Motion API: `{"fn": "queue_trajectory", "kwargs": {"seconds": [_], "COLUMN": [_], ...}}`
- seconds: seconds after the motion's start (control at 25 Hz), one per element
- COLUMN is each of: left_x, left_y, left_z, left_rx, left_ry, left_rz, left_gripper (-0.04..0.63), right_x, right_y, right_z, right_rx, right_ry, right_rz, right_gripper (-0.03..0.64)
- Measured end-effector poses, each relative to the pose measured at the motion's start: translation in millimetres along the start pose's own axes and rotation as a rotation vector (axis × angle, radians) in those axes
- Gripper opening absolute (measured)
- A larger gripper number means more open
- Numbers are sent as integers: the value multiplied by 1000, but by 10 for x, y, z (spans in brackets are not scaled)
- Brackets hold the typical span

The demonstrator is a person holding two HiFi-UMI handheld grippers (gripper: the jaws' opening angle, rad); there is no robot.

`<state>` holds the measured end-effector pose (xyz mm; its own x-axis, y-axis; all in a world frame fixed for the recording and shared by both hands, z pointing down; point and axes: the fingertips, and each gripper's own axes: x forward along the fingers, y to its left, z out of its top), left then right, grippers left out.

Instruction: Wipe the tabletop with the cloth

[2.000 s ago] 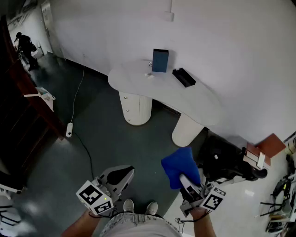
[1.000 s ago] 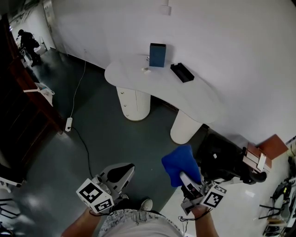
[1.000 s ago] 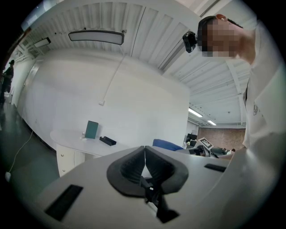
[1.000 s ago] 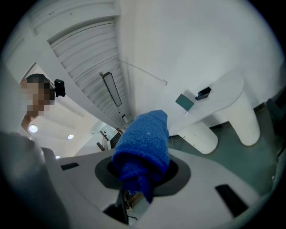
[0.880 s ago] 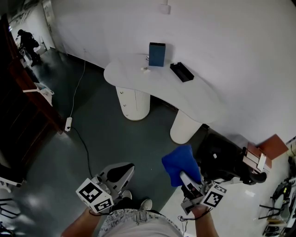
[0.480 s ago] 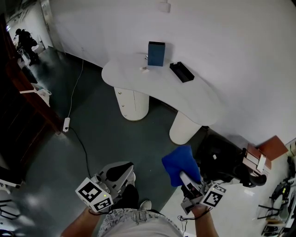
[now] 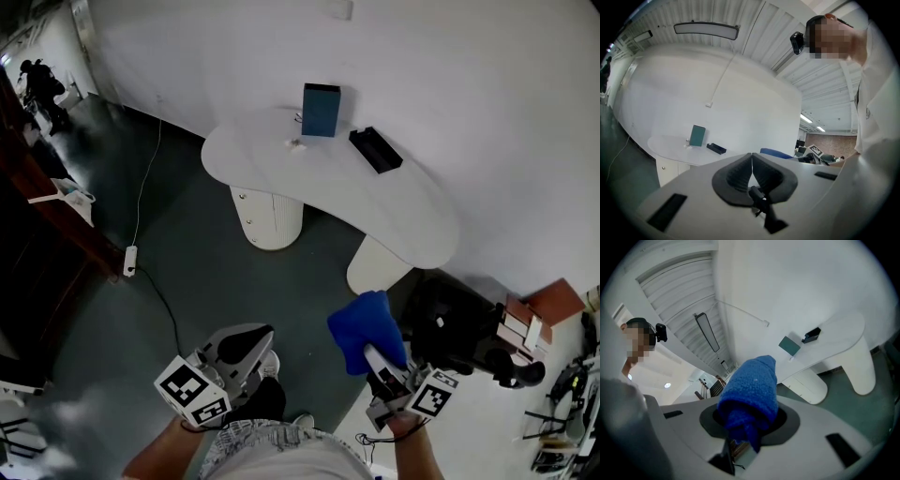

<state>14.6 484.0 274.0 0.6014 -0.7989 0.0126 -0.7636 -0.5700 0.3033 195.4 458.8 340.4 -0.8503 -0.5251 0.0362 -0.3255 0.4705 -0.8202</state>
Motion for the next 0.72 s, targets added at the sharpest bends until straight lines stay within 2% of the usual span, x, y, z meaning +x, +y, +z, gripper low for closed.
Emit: {"fn": "queue_trajectory", "kwargs": {"seconds": [0.72], "left_x": [342], "left_y": [1451], "left_z": [480], "left_rx": [-26], "left_ry": [10], "left_rz": [-50], "left_gripper": [21], "right_x": [1411], "right_y": [-79], "right_z": [427], "right_rx": [-10], "right_ry": [-30], "right_rz": [-54], "right_gripper": [117]}}
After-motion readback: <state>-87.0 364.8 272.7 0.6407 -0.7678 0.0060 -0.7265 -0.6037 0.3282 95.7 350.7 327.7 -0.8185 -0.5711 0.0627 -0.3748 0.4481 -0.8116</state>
